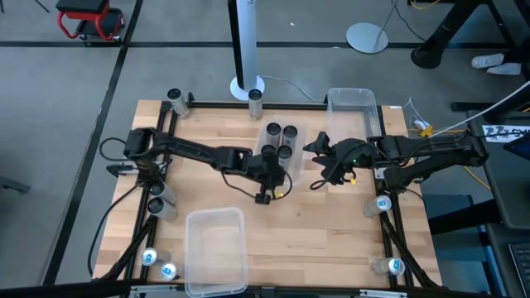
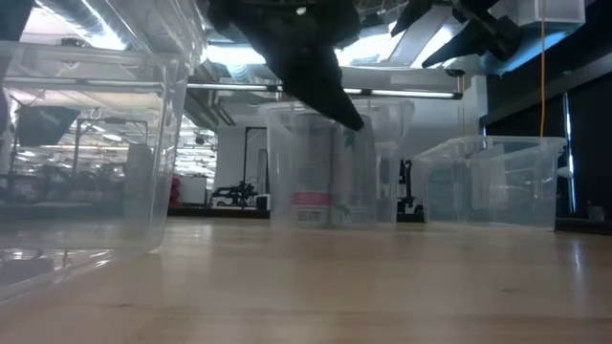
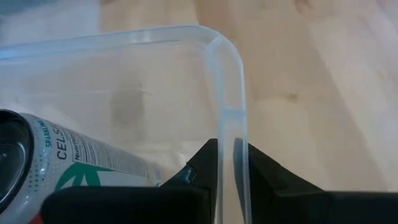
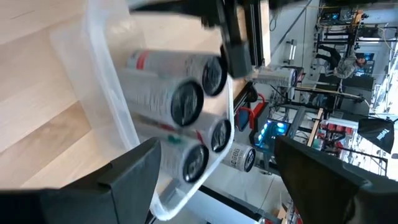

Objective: Sort soda cans
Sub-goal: Move the middle transparent bin to the top center of the table

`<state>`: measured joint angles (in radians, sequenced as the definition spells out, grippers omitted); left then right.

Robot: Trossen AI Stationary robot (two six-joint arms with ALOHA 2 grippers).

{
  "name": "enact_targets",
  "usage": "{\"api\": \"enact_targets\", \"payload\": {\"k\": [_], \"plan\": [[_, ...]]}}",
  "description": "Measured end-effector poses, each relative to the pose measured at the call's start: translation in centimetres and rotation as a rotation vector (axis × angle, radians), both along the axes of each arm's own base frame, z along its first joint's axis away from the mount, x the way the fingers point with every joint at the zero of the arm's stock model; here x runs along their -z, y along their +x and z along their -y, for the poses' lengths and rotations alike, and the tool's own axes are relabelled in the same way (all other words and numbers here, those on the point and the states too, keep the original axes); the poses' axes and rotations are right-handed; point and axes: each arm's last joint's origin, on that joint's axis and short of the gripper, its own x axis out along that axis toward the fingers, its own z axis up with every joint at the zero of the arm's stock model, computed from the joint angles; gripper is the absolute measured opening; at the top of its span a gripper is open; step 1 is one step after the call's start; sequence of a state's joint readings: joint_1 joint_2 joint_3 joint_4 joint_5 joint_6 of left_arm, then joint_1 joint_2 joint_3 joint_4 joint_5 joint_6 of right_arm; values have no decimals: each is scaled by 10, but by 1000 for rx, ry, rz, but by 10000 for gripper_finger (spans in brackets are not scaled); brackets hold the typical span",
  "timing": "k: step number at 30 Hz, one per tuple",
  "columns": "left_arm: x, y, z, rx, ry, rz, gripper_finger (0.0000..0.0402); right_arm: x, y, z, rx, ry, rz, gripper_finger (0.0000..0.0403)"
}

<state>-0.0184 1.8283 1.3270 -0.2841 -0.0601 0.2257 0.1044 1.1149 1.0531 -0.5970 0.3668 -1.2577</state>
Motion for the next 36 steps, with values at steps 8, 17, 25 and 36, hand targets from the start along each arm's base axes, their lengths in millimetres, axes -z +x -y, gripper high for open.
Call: {"api": "enact_targets", "payload": {"k": [8, 17, 25, 36], "plan": [[-2, 3, -32, -60, 33, 46, 33, 0, 0, 0, 0, -1, -6, 312], [9, 14, -60, -134, 29, 119, 39, 0, 0, 0, -2, -3, -6, 312], [13, 19, -76, -160, 45, 157, 40, 1, 0, 0, -2, -3, -8, 312], [12, 20, -80, -154, 76, 187, 45, 1, 0, 0, -2, -3, -8, 312]]}}
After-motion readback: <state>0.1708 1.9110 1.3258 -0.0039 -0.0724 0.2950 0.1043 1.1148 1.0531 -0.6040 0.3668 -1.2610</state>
